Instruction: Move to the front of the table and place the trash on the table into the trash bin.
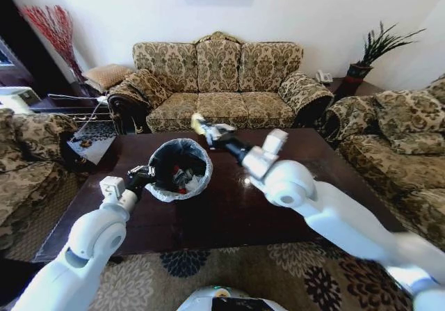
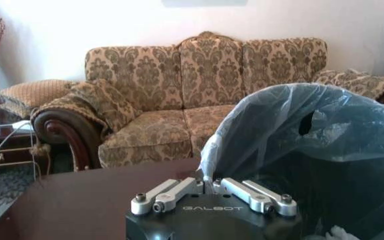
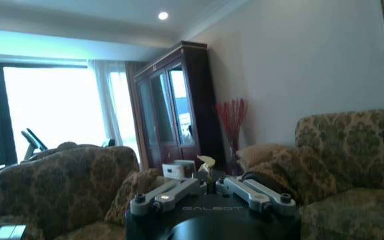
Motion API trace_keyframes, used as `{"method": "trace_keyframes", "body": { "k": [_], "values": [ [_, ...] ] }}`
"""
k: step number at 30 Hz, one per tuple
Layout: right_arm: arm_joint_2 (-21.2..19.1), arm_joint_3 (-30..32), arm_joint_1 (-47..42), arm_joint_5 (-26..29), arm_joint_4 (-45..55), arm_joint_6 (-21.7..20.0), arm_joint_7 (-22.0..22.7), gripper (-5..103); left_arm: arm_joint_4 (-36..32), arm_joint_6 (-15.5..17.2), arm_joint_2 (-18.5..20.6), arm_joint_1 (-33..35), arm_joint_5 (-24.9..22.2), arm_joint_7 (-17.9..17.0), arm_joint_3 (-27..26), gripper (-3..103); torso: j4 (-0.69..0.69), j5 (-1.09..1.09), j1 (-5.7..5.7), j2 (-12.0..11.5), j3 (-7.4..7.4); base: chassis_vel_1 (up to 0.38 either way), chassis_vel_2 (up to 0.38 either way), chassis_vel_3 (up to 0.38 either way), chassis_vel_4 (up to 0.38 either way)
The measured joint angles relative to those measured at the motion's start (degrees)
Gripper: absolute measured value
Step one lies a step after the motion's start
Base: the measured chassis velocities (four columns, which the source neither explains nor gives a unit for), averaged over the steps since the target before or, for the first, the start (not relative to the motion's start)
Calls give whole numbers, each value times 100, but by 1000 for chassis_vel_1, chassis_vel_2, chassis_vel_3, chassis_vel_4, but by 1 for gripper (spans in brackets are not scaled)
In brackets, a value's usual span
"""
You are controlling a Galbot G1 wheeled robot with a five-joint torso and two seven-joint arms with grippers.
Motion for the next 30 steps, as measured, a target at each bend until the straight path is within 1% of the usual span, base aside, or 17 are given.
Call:
{"method": "trace_keyframes", "body": {
  "k": [3, 7, 8, 9, 12, 13, 14, 17, 19, 20, 23, 24, 25, 26, 28, 29, 30],
  "values": [
    [29, -152, 0, -161, -61, -167, -45, -1, 18, 0, 19, -25, -23, -1, -19, 1, -1, 1, 0, 0, 0, 0, 0, 0, 0],
    [-74, -255, -141, -494, -89, -341, -182, 20, 80, -8, 12, -57, -29, -2, -24, 1, -5, 3, 0, 0, 0, 0, 0, 0, 0],
    [-74, -255, -141, -494, -89, -341, -182, 20, 80, -8, 12, -57, -29, -2, -24, 1, -5, 3, 0, 0, 0, 0, 0, 0, 0],
    [-91, -259, -159, -544, -89, -350, -183, 26, 96, -17, 0, -63, -30, -2, -14, 1, -4, 3, 0, 0, 0, 0, 0, 0, 0],
    [-110, -261, -180, -637, -90, -355, -183, 31, 128, -34, -28, -84, -28, 0, 19, 1, -3, 2, 0, 0, 0, 0, 0, 0, 0],
    [-103, -253, -179, -650, -103, -352, -163, 42, 129, -36, -31, -90, -27, 2, 24, 1, -2, 2, 0, 0, 0, 0, 0, 0, 0],
    [-103, -253, -179, -650, -103, -352, -163, 42, 129, -36, -31, -90, -27, 2, 24, 1, -2, 2, 0, 0, 0, 0, 0, 0, 0],
    [-60, -90, -163, -703, -186, -280, -14, 59, 129, -61, -28, -89, -26, 10, 7, 1, -2, 2, 0, 0, 0, 0, 0, 0, 0],
    [-57, 15, -163, -729, -218, -243, 64, 59, 129, -80, -28, -78, -20, 10, -16, 1, -2, 2, 0, 0, 0, 0, 0, 0, 0],
    [-72, 124, -171, -765, -243, -228, 165, 64, 129, -104, -33, -64, -7, 10, -43, 1, -2, 2, 0, 0, 0, 0, 0, 0, 0],
    [-279, 470, -382, -963, -278, -203, 489, 80, 116, -149, -90, -32, 49, 8, -122, 1, -1, 3, 0, 0, 0, 0, 0, 0, 0],
    [-279, 470, -382, -963, -278, -203, 489, 80, 116, -149, -90, -32, 49, 8, -122, 1, -1, 3, 0, 0, 0, 0, 0, 0, 0],
    [-413, 577, -515, -1088, -262, -202, 576, 85, 104, -157, -122, -23, 83, 10, -140, 1, -1, 2, 0, 0, -1, 0, 0, 0, 0],
    [-556, 660, -684, -1194, -226, -212, 661, 85, 97, -172, -155, -15, 125, 13, -154, 1, -3, 2, 0, 0, -1, 0, 0, 0, 0],
    [-838, 966, -1140, -1374, -87, -373, 840, 95, 73, -202, -225, 6, 200, 19, -181, 1, -4, 6, 0, 0, 0, 0, 0, 0, 0],
    [-838, 966, -1140, -1374, -87, -373, 840, 95, 73, -202, -225, 6, 200, 19, -181, 1, -4, 6, 0, 0, 0, 0, 0, 0, 0],
    [-974, 1220, -1465, -1435, 28, -510, 900, 98, 59, -213, -267, 20, 228, 26, -188, 1, -4, 3, 0, 0, -1, 0, 0, 0, 0]
  ]
}}
